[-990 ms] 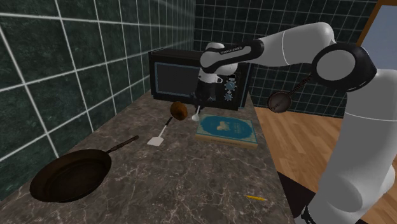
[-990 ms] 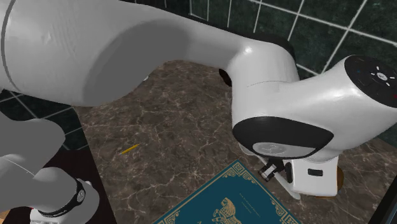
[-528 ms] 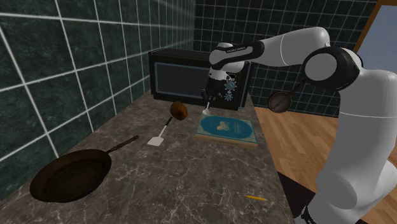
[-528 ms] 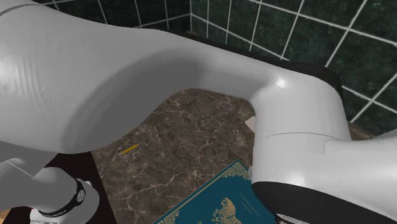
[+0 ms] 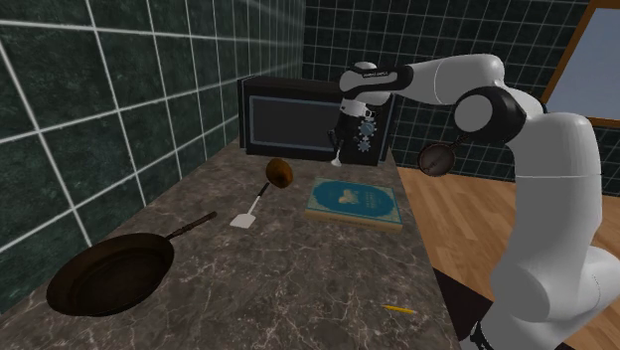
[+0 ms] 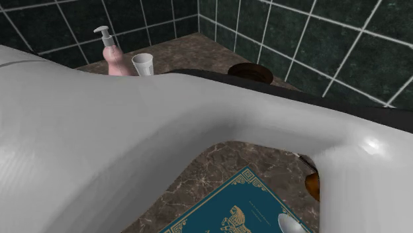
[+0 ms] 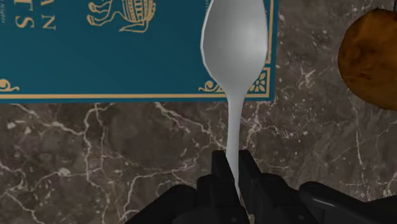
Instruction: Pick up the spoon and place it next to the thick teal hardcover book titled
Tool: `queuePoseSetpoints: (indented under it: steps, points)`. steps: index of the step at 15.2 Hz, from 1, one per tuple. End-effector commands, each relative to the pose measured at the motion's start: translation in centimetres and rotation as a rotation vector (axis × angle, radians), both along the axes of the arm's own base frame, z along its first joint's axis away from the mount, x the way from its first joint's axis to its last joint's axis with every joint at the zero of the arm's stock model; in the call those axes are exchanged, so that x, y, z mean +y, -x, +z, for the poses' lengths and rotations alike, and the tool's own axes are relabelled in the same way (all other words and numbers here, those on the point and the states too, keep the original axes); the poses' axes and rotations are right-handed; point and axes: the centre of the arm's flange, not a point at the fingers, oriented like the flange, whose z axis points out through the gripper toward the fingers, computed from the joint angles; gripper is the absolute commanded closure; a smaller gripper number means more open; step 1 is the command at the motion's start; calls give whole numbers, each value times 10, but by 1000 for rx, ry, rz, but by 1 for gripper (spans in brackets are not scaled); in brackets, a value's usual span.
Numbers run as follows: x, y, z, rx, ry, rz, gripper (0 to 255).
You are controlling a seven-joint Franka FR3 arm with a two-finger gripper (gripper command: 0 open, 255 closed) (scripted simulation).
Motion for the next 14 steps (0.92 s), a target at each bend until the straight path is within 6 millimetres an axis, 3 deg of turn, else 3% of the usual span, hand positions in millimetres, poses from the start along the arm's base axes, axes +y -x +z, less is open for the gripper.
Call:
queuePoseSetpoints:
  steps: [1,2,14]
  points:
    - [-34,-4,-11,12,-3,-6,255]
    - [-55,-6,-11,12,-3,-6,255]
    - [-55,-6,-74,12,-3,-6,255]
